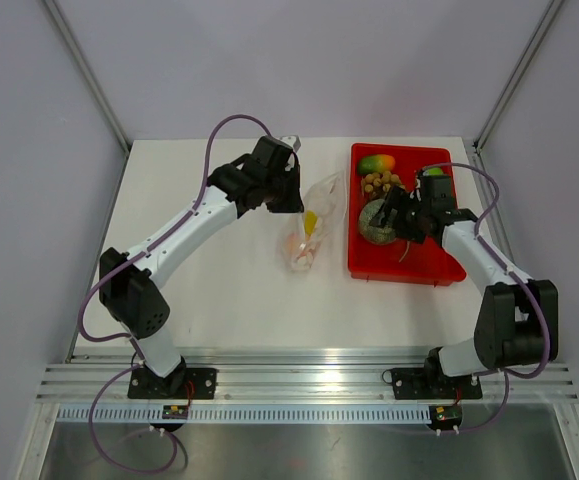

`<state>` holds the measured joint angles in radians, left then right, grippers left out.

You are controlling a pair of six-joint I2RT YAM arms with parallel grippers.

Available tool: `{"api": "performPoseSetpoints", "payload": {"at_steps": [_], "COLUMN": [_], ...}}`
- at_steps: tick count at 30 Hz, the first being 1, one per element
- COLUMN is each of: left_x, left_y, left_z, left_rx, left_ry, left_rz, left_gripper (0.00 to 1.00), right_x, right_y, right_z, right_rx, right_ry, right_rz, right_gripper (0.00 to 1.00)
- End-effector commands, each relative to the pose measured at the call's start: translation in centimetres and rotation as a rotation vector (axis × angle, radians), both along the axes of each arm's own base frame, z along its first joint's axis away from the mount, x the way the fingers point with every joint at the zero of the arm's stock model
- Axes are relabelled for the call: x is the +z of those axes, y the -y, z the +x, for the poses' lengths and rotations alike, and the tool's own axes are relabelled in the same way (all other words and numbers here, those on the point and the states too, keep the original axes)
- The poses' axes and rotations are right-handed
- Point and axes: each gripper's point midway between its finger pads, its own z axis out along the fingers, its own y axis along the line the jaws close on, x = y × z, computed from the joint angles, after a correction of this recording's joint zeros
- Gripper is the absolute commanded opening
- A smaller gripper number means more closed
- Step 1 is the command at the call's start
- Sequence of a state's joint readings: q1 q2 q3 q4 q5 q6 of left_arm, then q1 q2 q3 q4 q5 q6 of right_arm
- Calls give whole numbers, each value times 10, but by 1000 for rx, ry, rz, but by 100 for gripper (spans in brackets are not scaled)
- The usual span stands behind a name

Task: Place the food in the zip-top bag and seal the zipper
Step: Pick up the fake fruit from the bin.

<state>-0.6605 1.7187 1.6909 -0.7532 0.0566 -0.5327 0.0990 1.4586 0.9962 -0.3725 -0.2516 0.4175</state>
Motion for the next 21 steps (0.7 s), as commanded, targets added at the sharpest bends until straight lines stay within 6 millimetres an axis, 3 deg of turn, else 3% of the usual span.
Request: {"api": "performPoseSetpoints", "payload": {"at_steps": [1,3,6,11,16,21], "left_x": [14,15,15,16,14,17], "left_y": [1,2,5,4,4,4], "left_z": [1,2,2,1,-1,-4], "left_rx": [-2,-6,-14,-18,-24,-31], "left_ry": [45,47,42,47,41,47], "left_rz": [-35,-36,-42,-41,-43,-56], "left_gripper": [0,0,0,0,0,0], "right_x": [45,56,56,32,18,24], "right_y": [13,20,42,90,82,80], "right_z": [10,5,-3,-15,-9,14], "right_rx": [-56,-118,-249,-535,-678,-814], "right_ry": [157,185,170,48,-51,-43], "right_rz": [-40,-34,-7,118,402,600], "right_gripper": [90,86,81,79,73,73]}}
